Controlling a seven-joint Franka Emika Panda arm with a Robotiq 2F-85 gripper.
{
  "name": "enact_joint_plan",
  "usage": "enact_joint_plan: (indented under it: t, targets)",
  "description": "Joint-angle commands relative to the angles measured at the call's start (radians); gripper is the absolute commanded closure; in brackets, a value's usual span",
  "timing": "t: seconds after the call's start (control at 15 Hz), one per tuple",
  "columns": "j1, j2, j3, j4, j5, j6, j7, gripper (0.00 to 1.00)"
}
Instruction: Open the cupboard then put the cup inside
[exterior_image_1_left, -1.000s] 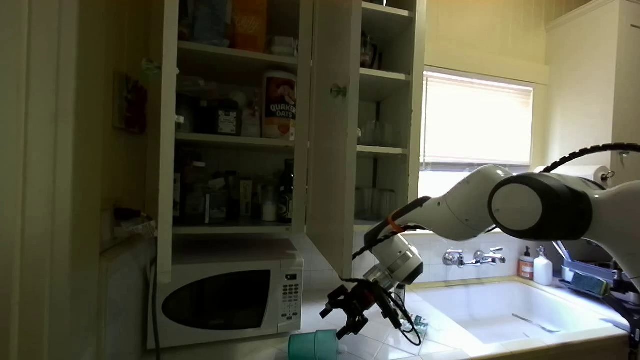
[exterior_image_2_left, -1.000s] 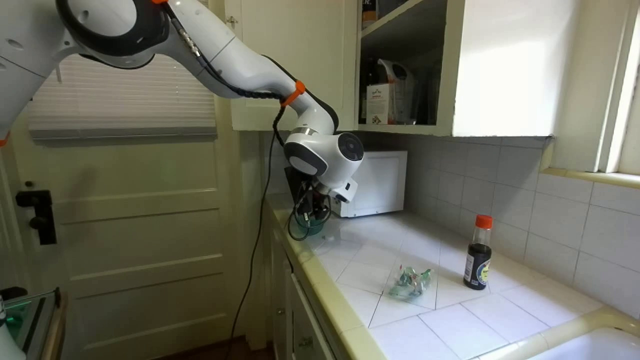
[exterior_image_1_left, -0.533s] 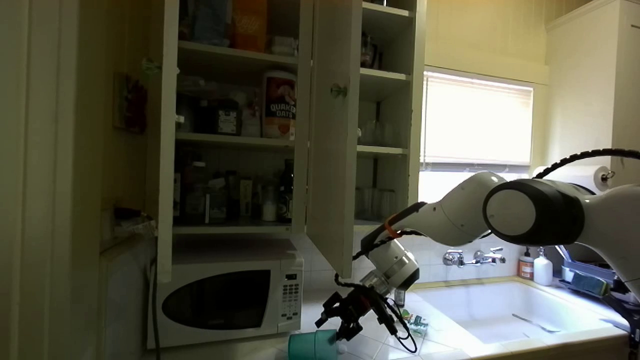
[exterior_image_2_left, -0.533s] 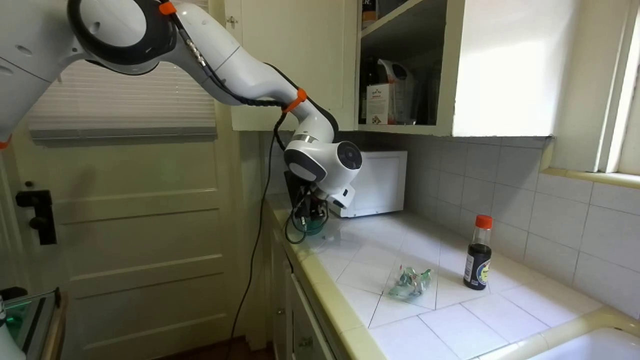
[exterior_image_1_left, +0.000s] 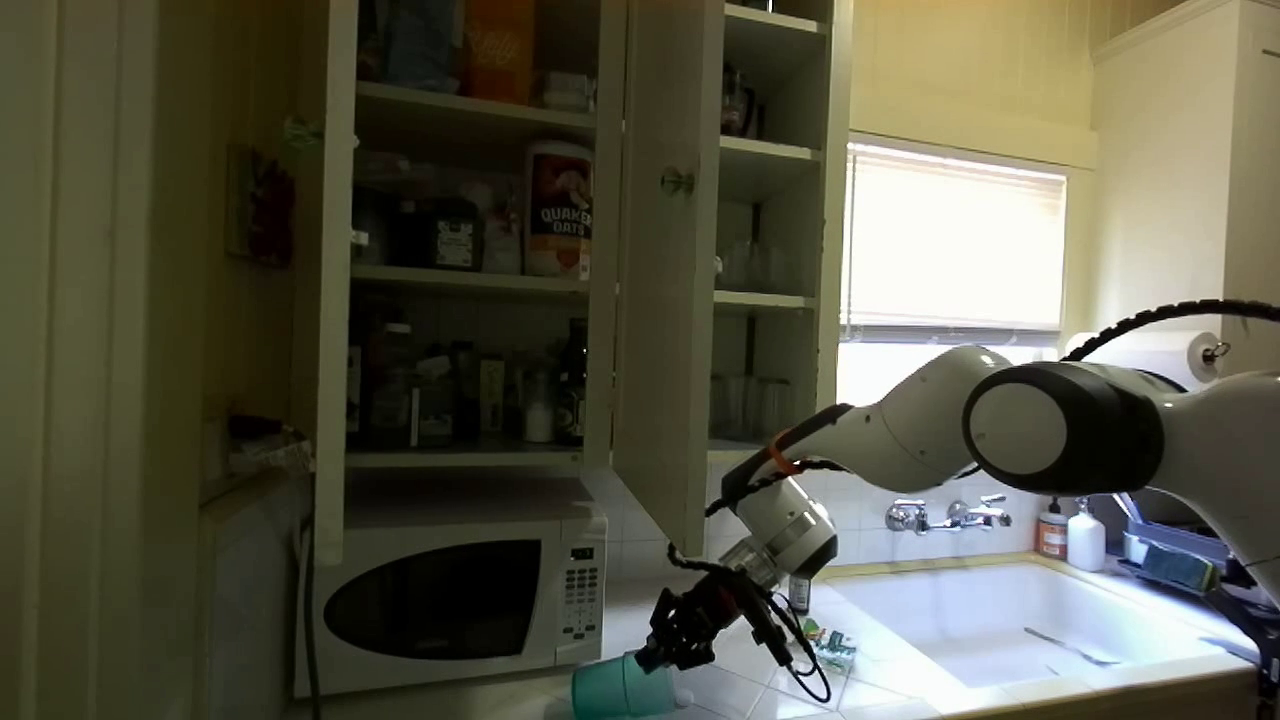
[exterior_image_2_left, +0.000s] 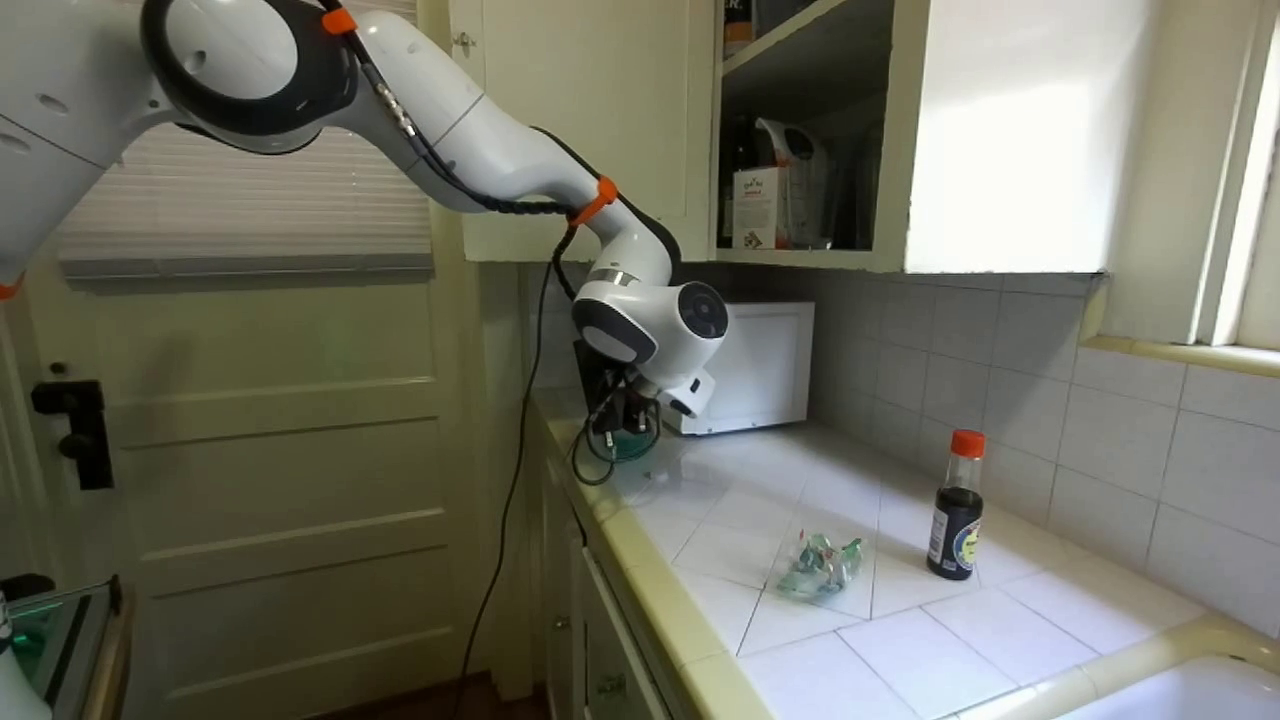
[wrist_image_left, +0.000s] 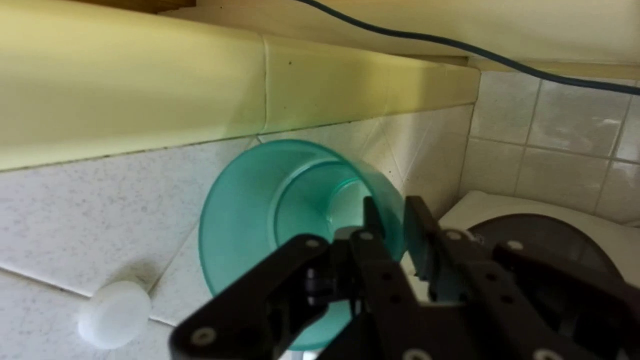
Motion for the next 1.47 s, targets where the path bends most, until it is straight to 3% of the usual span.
enact_joint_plan:
  t: [0.0,0.2,0.53,0.87,1.13,1.2,1.27,1.4]
  targets:
    - [0.008,-0.040,-0.029,-0.025,-0.012,0.012,0.053,0.98]
    - [0.044,-0.098,-0.081,-0.046,-0.180,-0.016,0.145,0.98]
    - [0.067,-0.312,-0.125,-0.205,-0.457,0.027,0.300,0.98]
    - [0.087,-0.526,-0.139,-0.347,-0.819,0.000,0.523,0.98]
    - [0.094,-0.616,-0.136,-0.358,-1.087,-0.093,0.743,0.98]
    - [0.080,-0.561,-0.125,-0.322,-0.991,-0.052,0.658,0.98]
    - [0.081,-0.578,-0.125,-0.326,-1.007,-0.061,0.674,0.93]
    - [0.081,-0.578,-0.124,-0.326,-1.004,-0.061,0.672,0.93]
